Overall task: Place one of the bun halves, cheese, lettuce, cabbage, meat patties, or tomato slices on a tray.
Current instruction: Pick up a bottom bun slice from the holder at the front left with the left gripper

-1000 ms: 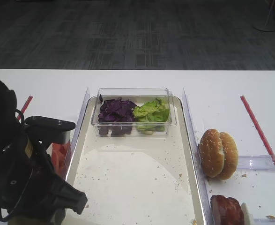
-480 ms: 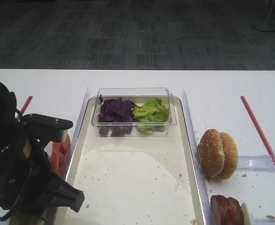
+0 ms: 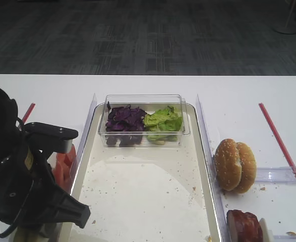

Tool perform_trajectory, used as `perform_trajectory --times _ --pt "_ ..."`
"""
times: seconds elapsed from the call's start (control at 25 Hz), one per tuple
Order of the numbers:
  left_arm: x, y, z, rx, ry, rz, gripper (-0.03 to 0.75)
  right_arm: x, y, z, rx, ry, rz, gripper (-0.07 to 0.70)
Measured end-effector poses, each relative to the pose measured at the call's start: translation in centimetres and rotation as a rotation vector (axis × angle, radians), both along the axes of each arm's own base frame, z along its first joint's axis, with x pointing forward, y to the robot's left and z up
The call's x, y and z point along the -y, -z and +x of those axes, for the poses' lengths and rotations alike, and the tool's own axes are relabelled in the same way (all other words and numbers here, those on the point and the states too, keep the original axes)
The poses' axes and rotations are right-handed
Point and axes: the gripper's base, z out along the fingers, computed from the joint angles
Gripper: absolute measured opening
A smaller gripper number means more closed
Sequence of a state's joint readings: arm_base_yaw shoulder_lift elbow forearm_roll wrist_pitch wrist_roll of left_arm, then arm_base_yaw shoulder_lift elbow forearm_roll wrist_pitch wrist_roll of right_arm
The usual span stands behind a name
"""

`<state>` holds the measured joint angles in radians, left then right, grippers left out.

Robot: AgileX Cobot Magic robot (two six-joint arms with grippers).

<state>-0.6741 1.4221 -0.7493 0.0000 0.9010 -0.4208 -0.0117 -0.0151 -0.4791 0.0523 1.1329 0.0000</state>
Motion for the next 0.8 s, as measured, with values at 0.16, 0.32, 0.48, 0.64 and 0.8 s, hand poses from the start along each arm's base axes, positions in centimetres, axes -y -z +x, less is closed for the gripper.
perform_trajectory --times 0.16,0.32,0.48,0.64,0.8 --pt "0.0 0.0 0.0 -0.002 -0.002 0.001 0.062 0.0 0.0 0.0 0.000 0.000 0.000 0.692" --pt "0.2 -0.8 0.3 -0.003 -0.002 0.002 0.062 0.0 0.0 0.0 0.000 0.000 0.000 0.692" --pt "0.7 -2.2 0.8 0.002 0.004 -0.001 0.062 0.0 0.0 0.0 0.000 0.000 0.000 0.692" --pt "1.1 -4.0 1.4 0.009 0.012 -0.006 0.062 0.0 0.0 0.0 0.000 0.000 0.000 0.692" --pt "1.6 -5.7 2.1 0.034 0.019 -0.024 0.062 0.0 0.0 0.0 0.000 0.000 0.000 0.692"
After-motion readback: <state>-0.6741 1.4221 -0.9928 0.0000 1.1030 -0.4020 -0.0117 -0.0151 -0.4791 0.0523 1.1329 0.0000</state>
